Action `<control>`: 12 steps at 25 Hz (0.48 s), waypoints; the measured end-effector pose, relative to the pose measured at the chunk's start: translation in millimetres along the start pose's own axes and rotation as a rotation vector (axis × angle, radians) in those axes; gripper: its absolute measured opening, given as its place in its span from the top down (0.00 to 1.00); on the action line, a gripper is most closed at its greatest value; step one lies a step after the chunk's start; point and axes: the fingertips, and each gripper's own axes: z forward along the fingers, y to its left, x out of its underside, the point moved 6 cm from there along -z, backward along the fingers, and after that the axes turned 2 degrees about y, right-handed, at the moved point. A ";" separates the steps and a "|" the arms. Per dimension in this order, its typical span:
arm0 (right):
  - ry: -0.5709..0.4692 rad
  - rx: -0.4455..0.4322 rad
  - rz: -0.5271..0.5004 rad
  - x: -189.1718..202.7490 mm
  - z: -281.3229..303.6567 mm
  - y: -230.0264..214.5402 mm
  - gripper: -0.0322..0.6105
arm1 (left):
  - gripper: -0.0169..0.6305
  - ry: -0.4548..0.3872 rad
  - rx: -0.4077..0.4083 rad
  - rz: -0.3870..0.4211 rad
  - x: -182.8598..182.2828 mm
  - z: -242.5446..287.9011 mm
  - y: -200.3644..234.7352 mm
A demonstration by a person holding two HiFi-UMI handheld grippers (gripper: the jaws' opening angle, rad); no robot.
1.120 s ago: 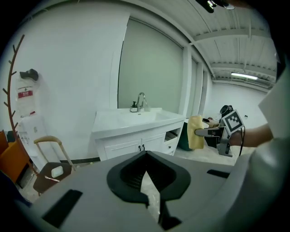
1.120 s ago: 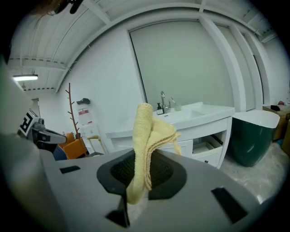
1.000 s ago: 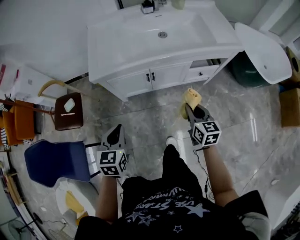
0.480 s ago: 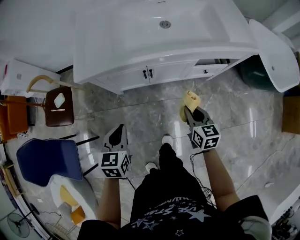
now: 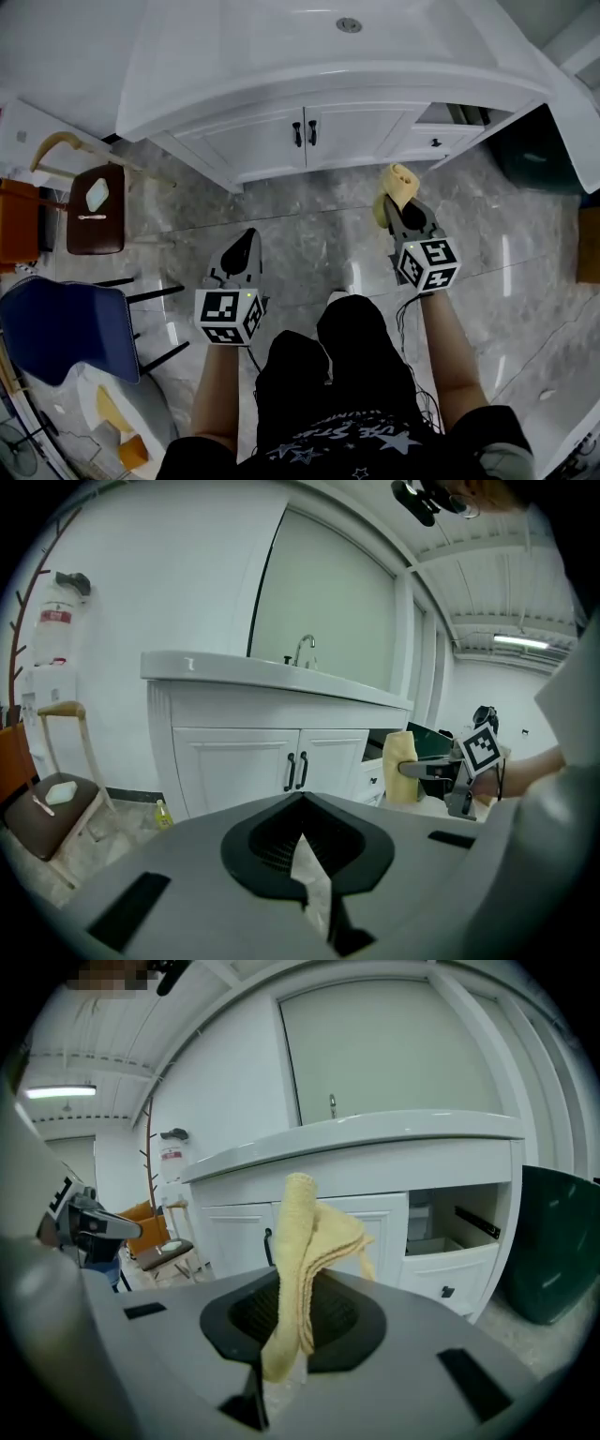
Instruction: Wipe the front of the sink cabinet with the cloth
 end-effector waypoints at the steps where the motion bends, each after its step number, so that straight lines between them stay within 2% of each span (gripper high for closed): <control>1: -0.019 0.000 -0.013 6.3 9.8 -4.7 0.85 | 0.95 -0.018 -0.004 0.000 7.1 10.6 2.6; 6: -0.098 -0.001 -0.137 34.0 53.3 -23.2 0.85 | 0.95 -0.095 -0.002 0.031 37.2 57.9 5.6; 12: -0.204 -0.088 -0.156 37.8 99.5 -24.5 0.85 | 0.95 -0.169 -0.037 0.073 64.7 91.0 11.3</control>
